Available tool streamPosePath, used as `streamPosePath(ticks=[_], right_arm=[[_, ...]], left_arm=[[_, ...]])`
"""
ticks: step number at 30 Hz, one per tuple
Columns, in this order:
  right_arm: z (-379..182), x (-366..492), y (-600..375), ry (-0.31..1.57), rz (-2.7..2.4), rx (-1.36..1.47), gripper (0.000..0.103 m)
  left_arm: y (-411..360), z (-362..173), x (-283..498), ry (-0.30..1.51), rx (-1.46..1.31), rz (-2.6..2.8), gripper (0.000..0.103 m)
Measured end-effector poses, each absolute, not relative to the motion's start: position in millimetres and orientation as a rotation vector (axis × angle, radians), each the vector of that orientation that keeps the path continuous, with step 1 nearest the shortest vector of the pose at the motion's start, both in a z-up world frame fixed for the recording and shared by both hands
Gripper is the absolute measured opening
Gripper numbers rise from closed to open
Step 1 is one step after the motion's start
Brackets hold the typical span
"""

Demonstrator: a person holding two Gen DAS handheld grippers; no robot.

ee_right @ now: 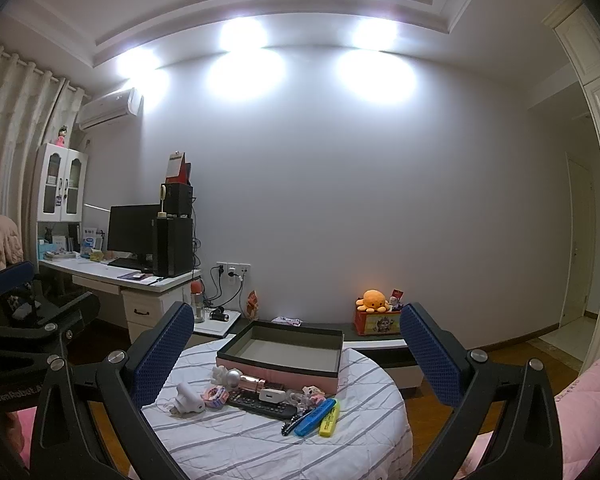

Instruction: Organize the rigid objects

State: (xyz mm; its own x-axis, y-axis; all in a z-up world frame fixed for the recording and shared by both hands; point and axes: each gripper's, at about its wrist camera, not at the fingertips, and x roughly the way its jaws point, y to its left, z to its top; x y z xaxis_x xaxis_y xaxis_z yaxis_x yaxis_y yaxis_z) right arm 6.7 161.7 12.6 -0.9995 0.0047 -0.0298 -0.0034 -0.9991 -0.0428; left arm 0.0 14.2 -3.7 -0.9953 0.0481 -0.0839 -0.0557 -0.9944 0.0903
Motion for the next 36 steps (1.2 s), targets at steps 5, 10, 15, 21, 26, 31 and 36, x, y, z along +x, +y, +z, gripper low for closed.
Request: streamPosePath(ticks=[5, 10, 15, 21, 26, 31, 36], right_arm=[[11, 5, 163, -0.067, 3.134, -0.055, 0.103], [10, 3, 165, -0.067, 3.122, -0.063, 0.103], [9, 0, 170, -0.065, 3.107, -0.065, 0.103], [4, -9, 173, -0.062, 3.071, -0.082, 0.103], [-6, -22, 176, -0.051, 3.079, -0.124, 0.103], [-23, -42, 178, -0.05, 3.068, -0.207, 0.103], [-50, -70, 184, -0.061, 3.055, -0.307, 0.103]], left_arm=[[14, -4, -1, 0.131, -0.128, 3.086, 0.103], [17, -6, -4, 0.132, -0.138, 3.079, 0.103], [23, -8, -10, 0.153, -0.159, 3.069, 0.103], [26, -13, -17, 0.168, -0.186, 3.059, 0.103], [25, -24, -31, 0.17, -0.245, 3.059, 0.103], [24, -40, -52, 0.172, -0.321, 3.062, 0.103], [20, -69, -86, 0.154, -0.45, 3.044, 0.103]])
